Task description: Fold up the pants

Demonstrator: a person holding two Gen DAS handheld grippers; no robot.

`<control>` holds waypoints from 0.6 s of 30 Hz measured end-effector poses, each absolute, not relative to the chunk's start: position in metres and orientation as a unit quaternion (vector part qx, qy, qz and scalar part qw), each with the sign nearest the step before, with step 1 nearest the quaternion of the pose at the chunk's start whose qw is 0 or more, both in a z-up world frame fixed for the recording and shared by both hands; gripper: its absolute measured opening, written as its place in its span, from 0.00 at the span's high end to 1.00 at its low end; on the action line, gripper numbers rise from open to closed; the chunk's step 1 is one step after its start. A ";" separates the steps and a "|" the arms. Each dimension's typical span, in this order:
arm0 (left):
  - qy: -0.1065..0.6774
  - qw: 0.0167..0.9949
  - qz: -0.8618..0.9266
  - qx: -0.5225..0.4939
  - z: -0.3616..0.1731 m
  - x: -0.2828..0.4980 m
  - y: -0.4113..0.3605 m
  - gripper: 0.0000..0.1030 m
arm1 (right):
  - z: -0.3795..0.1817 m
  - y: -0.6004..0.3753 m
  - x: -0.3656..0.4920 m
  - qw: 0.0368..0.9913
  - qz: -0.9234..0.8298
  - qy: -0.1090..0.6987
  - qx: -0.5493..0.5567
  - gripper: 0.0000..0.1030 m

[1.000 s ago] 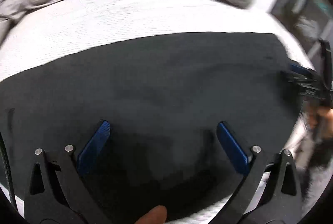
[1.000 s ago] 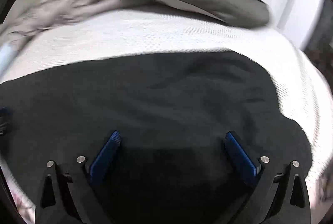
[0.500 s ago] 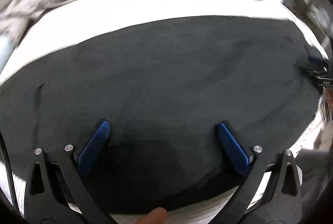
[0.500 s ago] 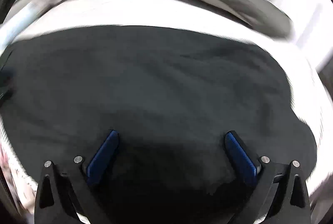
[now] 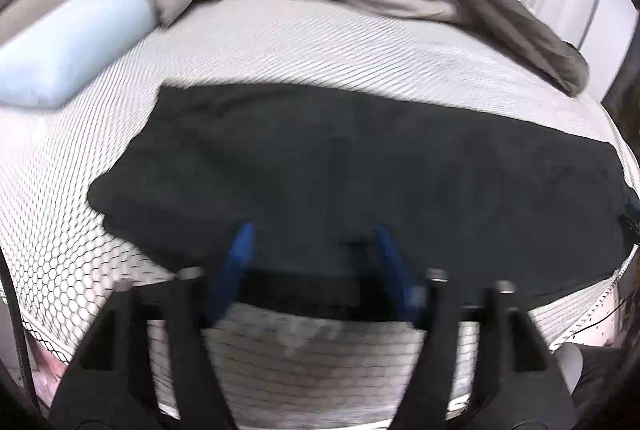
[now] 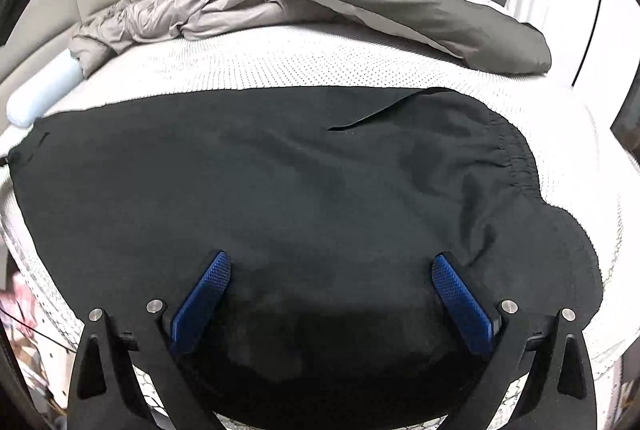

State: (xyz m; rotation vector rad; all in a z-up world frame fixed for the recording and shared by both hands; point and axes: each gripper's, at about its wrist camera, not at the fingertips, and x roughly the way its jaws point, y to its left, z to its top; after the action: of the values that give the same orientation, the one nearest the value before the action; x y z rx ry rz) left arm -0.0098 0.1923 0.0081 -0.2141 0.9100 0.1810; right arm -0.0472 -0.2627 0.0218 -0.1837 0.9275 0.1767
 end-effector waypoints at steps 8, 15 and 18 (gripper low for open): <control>0.422 0.880 0.148 -0.160 -0.012 -0.039 0.288 0.99 | 0.010 -0.255 -0.045 0.879 0.073 0.459 -0.102 0.01; 0.428 0.893 0.099 -0.099 0.012 0.005 0.236 0.59 | 0.013 -0.254 -0.038 0.883 0.073 0.454 -0.090 0.01; 0.464 0.876 0.110 -0.075 -0.001 0.036 0.229 0.51 | 0.014 -0.248 -0.039 0.884 0.090 0.450 -0.094 0.01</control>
State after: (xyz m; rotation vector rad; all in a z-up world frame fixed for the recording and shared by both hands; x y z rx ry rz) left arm 0.0357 0.2287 -0.0014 -0.1572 0.9675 0.2303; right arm -0.0387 -0.2480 0.0140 -0.1949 0.9361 0.1874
